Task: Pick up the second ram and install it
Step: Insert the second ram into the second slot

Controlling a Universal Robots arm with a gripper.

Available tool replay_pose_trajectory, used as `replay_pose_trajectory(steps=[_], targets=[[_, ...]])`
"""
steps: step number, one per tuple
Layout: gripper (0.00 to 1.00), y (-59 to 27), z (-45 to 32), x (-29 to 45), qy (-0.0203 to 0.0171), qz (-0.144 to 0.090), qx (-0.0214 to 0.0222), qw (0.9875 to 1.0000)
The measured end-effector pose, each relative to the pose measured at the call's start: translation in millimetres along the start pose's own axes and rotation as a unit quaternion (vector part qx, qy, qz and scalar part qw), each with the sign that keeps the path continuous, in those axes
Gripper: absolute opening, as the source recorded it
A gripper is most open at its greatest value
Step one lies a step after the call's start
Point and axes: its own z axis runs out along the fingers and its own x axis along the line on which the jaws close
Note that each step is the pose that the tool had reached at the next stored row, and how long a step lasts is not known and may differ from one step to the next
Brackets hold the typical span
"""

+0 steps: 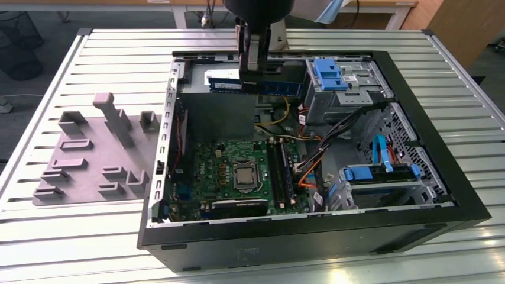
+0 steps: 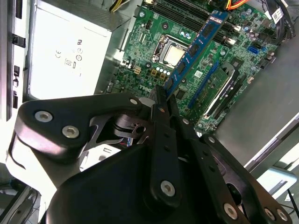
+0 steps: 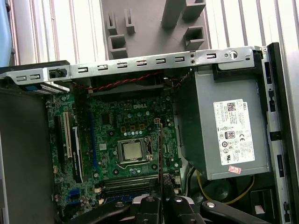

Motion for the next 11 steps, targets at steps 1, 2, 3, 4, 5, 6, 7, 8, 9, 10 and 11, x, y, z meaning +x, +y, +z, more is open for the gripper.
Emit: replay_pose_trajectory(steps=[1,2,3,4,5,6,7,8,9,10,11], targets=[[0.14,0.0,0.0,0.0,0.0000,0.000,0.0000,1.0000],[0.14,0.0,0.0,0.0,-0.0001,0.000,0.0000,1.0000],[0.14,0.0,0.0,0.0,0.0000,0.000,0.0000,1.0000],[0.14,0.0,0.0,0.0,0.0000,0.001,0.0000,1.0000],[0.14,0.0,0.0,0.0,0.0000,0.001,0.0000,1.0000],[0.14,0.0,0.0,0.0,-0.0001,0.001,0.0000,1.0000],[0.14,0.0,0.0,0.0,0.0000,0.001,0.0000,1.0000],[0.14,0.0,0.0,0.0,0.0000,0.001,0.0000,1.0000],[0.14,0.0,0.0,0.0,-0.0001,0.001,0.0000,1.0000],[0.14,0.0,0.0,0.0,0.0000,0.001,0.0000,1.0000],[0.14,0.0,0.0,0.0,0.0000,0.001,0.0000,1.0000]])
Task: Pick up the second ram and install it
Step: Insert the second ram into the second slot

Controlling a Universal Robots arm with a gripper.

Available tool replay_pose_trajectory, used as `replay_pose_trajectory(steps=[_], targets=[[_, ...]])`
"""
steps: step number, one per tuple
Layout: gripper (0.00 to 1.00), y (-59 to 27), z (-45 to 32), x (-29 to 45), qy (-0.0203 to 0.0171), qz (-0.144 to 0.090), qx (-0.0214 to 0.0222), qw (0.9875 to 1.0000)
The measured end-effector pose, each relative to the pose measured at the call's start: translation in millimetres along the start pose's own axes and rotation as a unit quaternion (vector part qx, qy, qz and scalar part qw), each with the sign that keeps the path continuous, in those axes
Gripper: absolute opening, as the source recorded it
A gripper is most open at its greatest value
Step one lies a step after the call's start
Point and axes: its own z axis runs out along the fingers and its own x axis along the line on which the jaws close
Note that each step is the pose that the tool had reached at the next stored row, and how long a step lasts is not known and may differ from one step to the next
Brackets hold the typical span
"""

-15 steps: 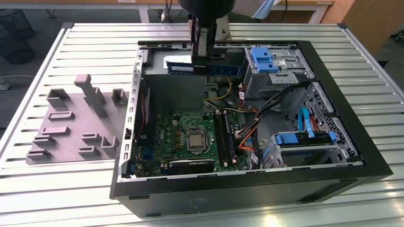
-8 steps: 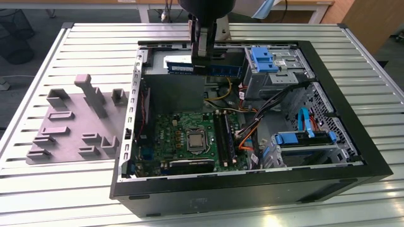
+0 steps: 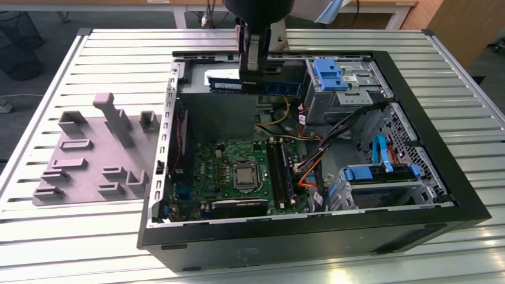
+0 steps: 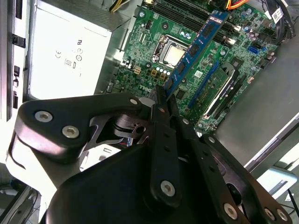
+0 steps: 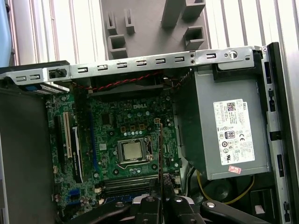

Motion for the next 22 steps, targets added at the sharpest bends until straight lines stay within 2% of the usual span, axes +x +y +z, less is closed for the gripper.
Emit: replay_pose_trajectory(steps=[15,22], targets=[[0.14,0.0,0.0,0.0,-0.0007,0.020,0.0009,0.9998],[0.14,0.0,0.0,0.0,-0.0007,0.022,0.0010,0.9998]])
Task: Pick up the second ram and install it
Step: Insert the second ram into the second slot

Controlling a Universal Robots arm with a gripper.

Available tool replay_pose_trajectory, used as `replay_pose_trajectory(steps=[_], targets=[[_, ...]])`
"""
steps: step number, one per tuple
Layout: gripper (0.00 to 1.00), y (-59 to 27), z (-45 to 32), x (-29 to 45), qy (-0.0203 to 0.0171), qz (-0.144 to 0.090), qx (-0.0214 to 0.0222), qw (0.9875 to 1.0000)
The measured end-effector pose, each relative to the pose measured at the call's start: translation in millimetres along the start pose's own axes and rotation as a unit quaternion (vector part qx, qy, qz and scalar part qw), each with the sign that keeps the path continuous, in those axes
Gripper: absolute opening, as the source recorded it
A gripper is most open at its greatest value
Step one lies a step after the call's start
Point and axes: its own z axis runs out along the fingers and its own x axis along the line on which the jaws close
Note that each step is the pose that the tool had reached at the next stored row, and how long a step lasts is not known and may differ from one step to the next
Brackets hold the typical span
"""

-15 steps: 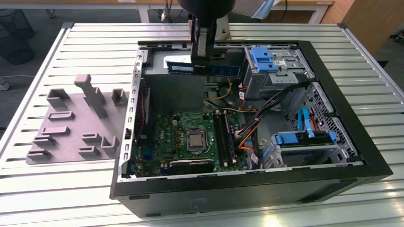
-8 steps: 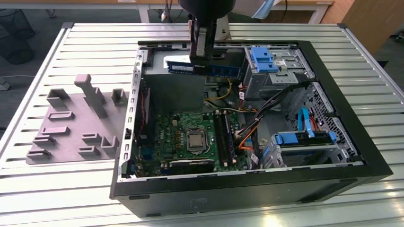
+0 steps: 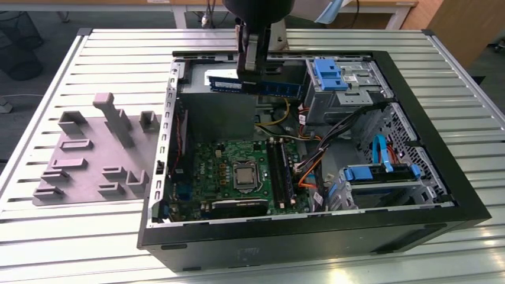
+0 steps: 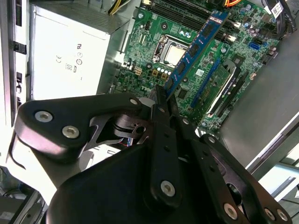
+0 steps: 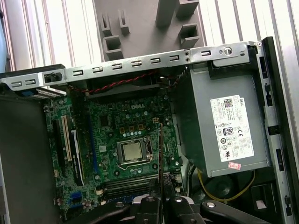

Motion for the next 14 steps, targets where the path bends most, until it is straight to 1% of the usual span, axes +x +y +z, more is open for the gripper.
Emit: replay_pose_trajectory(steps=[9,14], targets=[[0.14,0.0,0.0,0.0,-0.0002,0.004,0.0002,1.0000],[0.14,0.0,0.0,0.0,-0.0005,0.014,0.0006,0.9999]])
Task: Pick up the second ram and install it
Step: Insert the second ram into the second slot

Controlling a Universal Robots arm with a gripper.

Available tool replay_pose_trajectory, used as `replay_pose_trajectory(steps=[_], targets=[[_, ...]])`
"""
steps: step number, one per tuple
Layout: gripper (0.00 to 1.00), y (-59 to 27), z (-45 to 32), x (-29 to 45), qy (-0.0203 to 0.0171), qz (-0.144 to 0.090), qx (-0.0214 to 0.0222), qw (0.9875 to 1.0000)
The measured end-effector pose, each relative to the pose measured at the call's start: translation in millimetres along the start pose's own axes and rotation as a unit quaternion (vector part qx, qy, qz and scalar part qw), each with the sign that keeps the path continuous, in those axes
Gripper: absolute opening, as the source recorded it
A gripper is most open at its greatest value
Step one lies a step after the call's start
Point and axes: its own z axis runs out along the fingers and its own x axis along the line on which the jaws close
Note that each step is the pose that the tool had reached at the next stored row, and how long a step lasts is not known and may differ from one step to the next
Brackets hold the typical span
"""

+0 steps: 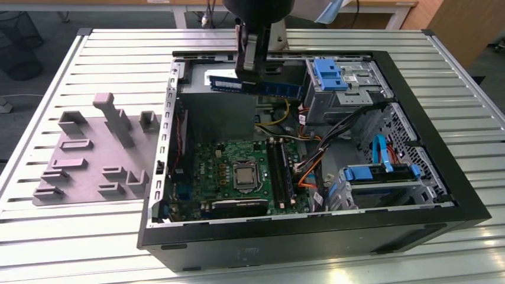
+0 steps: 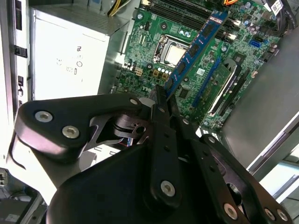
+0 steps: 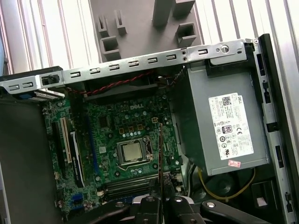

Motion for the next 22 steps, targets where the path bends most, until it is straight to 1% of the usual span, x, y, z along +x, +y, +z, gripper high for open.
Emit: replay_pose_trajectory(steps=[4,6,17,22], targets=[[0.14,0.0,0.2,0.0,-0.0006,0.024,0.0011,0.9997],[0.14,0.0,0.2,0.0,-0.0009,0.032,0.0014,0.9995],[0.14,0.0,0.2,0.0,-0.0010,0.035,0.0016,0.9994],[0.14,0.0,0.2,0.0,-0.0013,0.044,0.0019,0.9990]])
